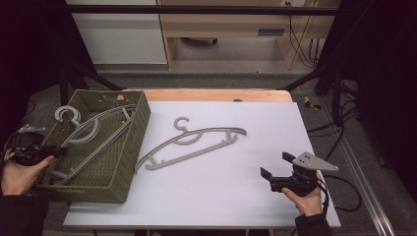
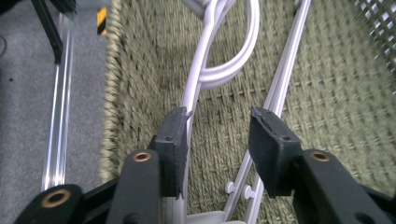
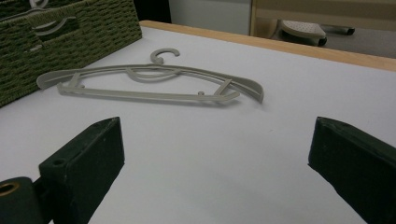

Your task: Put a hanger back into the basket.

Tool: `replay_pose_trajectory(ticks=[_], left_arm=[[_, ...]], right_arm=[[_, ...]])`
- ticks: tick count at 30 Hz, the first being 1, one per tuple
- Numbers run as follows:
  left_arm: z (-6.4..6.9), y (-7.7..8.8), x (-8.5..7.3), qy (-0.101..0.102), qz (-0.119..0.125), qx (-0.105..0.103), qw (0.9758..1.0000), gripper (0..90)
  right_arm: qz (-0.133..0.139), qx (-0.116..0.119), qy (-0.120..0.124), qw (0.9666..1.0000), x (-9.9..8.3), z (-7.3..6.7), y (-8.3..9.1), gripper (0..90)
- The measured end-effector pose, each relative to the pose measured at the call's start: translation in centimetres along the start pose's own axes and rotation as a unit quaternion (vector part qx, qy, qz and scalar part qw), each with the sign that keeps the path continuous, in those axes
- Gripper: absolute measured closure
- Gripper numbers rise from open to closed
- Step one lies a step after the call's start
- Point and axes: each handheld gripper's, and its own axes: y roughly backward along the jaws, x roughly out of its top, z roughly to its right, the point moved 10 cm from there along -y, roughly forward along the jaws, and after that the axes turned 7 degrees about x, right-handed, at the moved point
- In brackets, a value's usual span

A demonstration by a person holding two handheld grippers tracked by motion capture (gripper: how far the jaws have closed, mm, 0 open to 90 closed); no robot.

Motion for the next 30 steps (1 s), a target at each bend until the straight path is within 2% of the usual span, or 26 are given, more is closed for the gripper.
replay_pose_trajectory(ticks=[4, 8, 9, 10, 14, 20, 21, 22, 23, 28, 30], left_arm=[[1.0, 1.8, 1.1, -0.008, 0.042, -0.007, 0.9991, 50.3], [2.9, 3.2, 2.4, -0.008, 0.087, -0.031, 0.9957, 43.5], [2.9, 3.2, 2.4, -0.008, 0.087, -0.031, 0.9957, 41.7], [3.9, 3.8, 2.9, -0.015, 0.105, -0.037, 0.9937, 39.8], [6.2, 4.9, 3.9, -0.03, 0.135, -0.06, 0.9885, 33.4], [10.2, 6.2, 4.9, -0.056, 0.164, -0.091, 0.9806, 25.6], [10.9, 6.5, 5.1, -0.062, 0.169, -0.098, 0.9788, 24.2], [10.9, 6.5, 5.1, -0.062, 0.169, -0.098, 0.9788, 23.3], [12.5, 7.0, 5.6, -0.069, 0.185, -0.111, 0.974, 21.5], [15.8, 7.8, 6.3, -0.085, 0.2, -0.132, 0.9672, 14.1], [17.5, 8.0, 6.5, -0.093, 0.203, -0.147, 0.9635, 12.5]], right_arm=[[0.0, 0.0, -0.001, 1.0, 0.0, 0.0, 0.0, 3.8], [0.0, -0.001, 0.0, 1.0, 0.0, 0.0, 0.1, 3.8], [0.0, -0.001, 0.0, 1.0, 0.0, 0.0, 0.1, 3.8], [0.0, -0.001, 0.0, 1.0, 0.0, 0.0, 0.1, 3.8], [0.0, -0.001, 0.0, 1.0, 0.0, 0.0, 0.1, 3.7], [0.0, 0.002, -0.001, 1.0, 0.0, -0.1, 0.1, 3.7], [0.0, 0.002, -0.001, 1.0, 0.0, -0.1, 0.1, 3.7], [0.0, 0.002, -0.001, 1.0, 0.0, -0.1, 0.1, 3.7], [0.0, 0.002, -0.001, 1.0, 0.0, -0.1, 0.1, 3.7], [0.0, 0.001, 0.001, 1.0, 0.0, 0.0, 0.2, 3.6], [0.002, 0.001, 0.002, 1.0, 0.1, 0.0, 0.2, 3.6]])
